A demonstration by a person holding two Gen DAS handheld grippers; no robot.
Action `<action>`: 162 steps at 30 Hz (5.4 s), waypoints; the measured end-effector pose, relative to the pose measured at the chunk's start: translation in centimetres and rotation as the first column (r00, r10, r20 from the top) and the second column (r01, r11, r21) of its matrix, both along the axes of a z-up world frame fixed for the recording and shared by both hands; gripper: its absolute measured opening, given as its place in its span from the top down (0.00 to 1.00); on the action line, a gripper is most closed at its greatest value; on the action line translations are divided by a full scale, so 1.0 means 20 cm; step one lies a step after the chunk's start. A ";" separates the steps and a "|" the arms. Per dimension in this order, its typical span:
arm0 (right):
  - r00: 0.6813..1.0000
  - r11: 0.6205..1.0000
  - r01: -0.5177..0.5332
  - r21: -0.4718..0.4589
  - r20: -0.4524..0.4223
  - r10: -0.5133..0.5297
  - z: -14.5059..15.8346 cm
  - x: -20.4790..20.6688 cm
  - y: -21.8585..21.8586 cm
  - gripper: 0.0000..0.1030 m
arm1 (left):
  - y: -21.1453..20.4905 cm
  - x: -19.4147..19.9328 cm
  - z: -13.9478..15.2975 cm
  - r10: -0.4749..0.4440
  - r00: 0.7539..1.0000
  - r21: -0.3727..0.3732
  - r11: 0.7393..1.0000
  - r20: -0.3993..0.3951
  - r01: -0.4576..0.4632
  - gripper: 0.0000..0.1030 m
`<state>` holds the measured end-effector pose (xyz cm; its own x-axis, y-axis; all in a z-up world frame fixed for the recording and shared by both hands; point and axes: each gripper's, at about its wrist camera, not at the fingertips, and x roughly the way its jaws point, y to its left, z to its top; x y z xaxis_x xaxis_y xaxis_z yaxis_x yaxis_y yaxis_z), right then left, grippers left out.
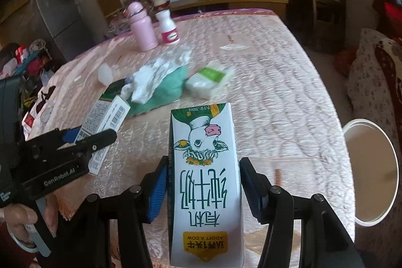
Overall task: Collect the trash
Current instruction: 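Grasp the cow-print milk carton with right gripper while left gripper grasps the Guilin Watermelon Frost box, then carry both boxes over the white bin and open both grippers, then move both grippers back toward the trash on the mattress, then grasp the crumpled white tissue with left gripper while right gripper grasps the green-labelled wipes packet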
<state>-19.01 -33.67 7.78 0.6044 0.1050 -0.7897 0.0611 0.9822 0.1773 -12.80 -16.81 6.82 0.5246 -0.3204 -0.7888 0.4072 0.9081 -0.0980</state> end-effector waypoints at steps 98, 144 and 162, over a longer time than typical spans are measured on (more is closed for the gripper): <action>0.764 0.763 0.645 0.042 -0.069 -0.642 -0.29 -0.50 -1.62 0.30 | -1.79 -0.11 -0.14 -0.470 0.876 -0.076 0.882 -0.109 0.465 0.28; 0.955 0.956 0.293 0.004 -0.042 -0.293 -0.11 -0.03 -0.66 0.30 | -0.30 0.44 0.04 0.075 0.997 0.018 0.997 0.006 -0.075 0.24; 0.983 0.984 0.176 0.003 -0.058 -0.175 -0.12 0.11 -0.40 0.30 | -0.06 0.65 0.07 0.061 0.989 -0.135 0.988 -0.135 -0.079 0.89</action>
<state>-16.75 -41.72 5.32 0.5676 0.0079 -0.8233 0.2428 0.9539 0.1766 0.19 -17.97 8.31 0.4451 -0.3983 -0.8020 0.3185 0.9075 -0.2740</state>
